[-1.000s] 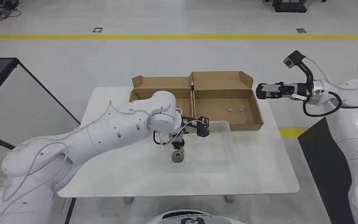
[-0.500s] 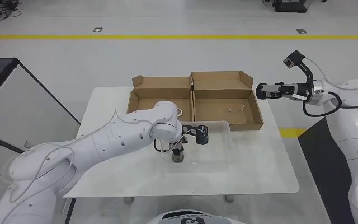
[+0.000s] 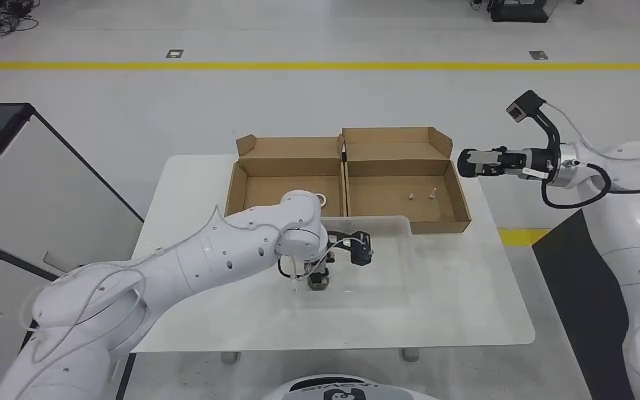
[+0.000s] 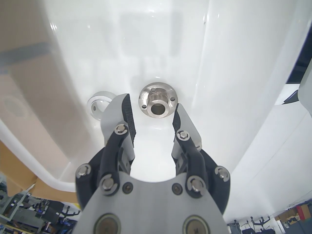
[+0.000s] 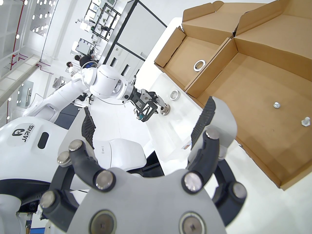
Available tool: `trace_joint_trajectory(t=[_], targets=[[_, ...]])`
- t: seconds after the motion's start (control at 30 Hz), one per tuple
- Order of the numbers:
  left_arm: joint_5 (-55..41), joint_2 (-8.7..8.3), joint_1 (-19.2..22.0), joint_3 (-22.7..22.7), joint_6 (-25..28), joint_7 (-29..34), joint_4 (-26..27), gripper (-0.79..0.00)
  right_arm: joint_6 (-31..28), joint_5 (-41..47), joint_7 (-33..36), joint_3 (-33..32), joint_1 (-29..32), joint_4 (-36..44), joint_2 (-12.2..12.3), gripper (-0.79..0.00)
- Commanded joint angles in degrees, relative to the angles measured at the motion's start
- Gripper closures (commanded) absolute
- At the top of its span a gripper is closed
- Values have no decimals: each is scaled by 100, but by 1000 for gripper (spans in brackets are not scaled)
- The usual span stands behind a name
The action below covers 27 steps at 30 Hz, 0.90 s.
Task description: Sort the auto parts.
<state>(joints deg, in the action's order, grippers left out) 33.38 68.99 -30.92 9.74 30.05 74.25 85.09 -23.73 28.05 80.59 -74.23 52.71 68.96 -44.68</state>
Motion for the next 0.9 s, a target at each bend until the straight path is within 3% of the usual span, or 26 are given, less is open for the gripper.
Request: trace_joint_trajectory(t=[0.0, 0.23, 0.53, 0.87], targets=[[21, 11, -25, 0, -3, 3, -33, -419, 0, 0, 0, 0, 0, 0, 0, -785], [92, 43, -117, 0, -31, 31, -85, -403, 0, 0, 0, 0, 0, 0, 0, -785], [142, 95, -202, 0, -58, 59, -133, -456, 0, 0, 0, 0, 0, 0, 0, -785], [258, 204, -169, 0, -63, 63, -305, -409, 0, 0, 0, 0, 0, 0, 0, -785]])
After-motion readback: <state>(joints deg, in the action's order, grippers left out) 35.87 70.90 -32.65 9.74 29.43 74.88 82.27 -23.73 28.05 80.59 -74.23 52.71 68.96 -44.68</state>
